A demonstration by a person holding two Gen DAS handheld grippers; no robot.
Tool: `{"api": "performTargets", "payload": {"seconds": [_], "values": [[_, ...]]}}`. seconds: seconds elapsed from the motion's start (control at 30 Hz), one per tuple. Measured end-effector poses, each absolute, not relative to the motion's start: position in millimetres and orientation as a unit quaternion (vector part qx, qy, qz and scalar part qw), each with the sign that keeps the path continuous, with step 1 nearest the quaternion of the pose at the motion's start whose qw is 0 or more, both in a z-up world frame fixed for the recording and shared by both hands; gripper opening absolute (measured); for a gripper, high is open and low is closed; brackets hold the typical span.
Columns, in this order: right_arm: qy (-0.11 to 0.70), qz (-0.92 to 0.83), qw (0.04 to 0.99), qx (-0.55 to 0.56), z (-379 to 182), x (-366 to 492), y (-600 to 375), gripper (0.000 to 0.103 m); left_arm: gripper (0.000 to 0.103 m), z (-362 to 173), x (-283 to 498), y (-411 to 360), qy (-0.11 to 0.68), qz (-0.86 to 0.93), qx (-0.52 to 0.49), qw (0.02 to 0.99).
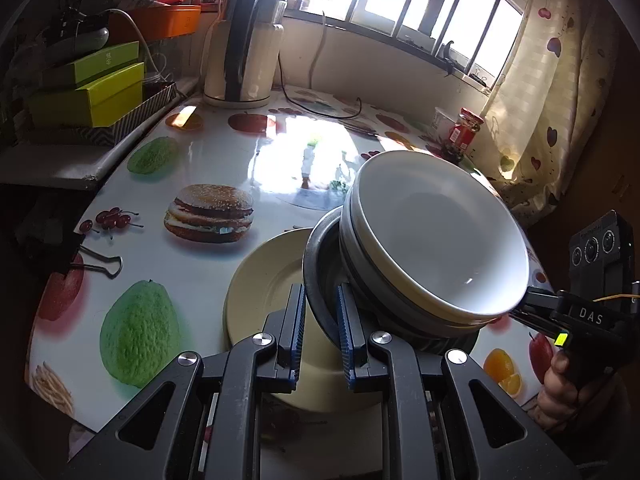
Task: Organize plates and bowls
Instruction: 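Carry the steel bowl stack over the cream plate stack with both tools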
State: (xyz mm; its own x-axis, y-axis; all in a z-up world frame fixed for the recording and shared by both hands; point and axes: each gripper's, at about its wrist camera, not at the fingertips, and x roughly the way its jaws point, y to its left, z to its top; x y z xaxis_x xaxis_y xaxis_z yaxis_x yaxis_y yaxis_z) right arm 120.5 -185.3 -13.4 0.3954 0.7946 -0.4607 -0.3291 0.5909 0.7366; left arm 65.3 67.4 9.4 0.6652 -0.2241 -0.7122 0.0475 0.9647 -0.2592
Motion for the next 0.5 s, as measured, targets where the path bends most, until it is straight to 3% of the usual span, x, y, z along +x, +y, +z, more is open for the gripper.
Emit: {"api": "performTargets", "payload": {"seconds": [0.5], "values": [[0.442,0.373,0.773,0.262,-25,128,-155,0.01,0.017,2,58,89,0.406,-0.047,-0.115,0.905]]}}
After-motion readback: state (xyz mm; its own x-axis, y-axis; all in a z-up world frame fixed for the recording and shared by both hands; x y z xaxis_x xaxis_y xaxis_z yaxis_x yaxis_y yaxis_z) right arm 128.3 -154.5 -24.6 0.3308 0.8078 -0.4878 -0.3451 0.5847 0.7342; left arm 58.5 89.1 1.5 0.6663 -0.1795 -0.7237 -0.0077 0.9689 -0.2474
